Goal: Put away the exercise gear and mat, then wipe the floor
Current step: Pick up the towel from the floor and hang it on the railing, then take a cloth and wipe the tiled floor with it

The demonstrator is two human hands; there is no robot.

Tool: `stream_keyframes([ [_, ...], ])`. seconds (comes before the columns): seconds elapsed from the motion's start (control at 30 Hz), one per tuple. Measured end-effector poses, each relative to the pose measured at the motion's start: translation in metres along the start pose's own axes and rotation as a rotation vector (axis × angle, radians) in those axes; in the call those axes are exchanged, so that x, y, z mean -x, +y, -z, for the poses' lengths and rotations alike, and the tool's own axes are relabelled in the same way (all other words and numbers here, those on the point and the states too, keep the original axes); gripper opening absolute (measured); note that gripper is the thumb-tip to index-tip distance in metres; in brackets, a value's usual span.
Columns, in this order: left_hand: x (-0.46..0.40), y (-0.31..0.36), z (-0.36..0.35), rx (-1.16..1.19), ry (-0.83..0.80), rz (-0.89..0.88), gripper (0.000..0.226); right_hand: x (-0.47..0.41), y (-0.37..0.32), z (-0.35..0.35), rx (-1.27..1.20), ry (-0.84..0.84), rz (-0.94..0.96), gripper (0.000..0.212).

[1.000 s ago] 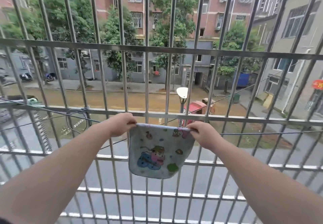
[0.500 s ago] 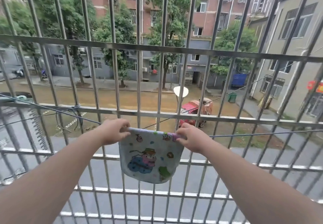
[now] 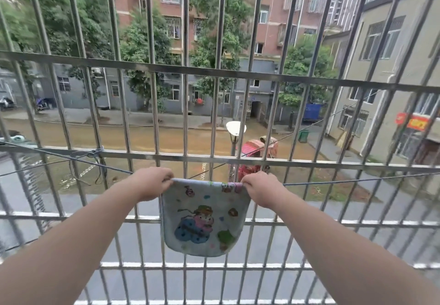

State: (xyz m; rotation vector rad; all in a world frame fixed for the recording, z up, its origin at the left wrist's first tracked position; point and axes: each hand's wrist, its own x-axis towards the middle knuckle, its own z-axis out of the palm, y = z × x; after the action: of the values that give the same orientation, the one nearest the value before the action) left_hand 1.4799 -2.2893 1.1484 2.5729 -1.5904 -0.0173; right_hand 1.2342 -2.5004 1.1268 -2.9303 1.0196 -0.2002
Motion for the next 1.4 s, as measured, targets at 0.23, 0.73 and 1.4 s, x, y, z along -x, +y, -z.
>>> stream_keyframes([
  [0.23, 0.015, 0.02, 0.032, 0.19, 0.181, -0.209, 0.048, 0.033, -0.027, 0.018, -0.083, 0.236, -0.105, 0.041],
  [0.73, 0.089, 0.147, -0.06, 0.109, 0.169, -0.915, 0.062, 0.333, -0.089, -0.027, -0.022, 0.359, -0.756, 0.055],
  [1.4, 0.527, 0.487, -0.195, 0.132, -0.375, -1.912, 0.068, 0.865, -0.224, -0.096, 0.001, 0.43, -1.922, 0.067],
])
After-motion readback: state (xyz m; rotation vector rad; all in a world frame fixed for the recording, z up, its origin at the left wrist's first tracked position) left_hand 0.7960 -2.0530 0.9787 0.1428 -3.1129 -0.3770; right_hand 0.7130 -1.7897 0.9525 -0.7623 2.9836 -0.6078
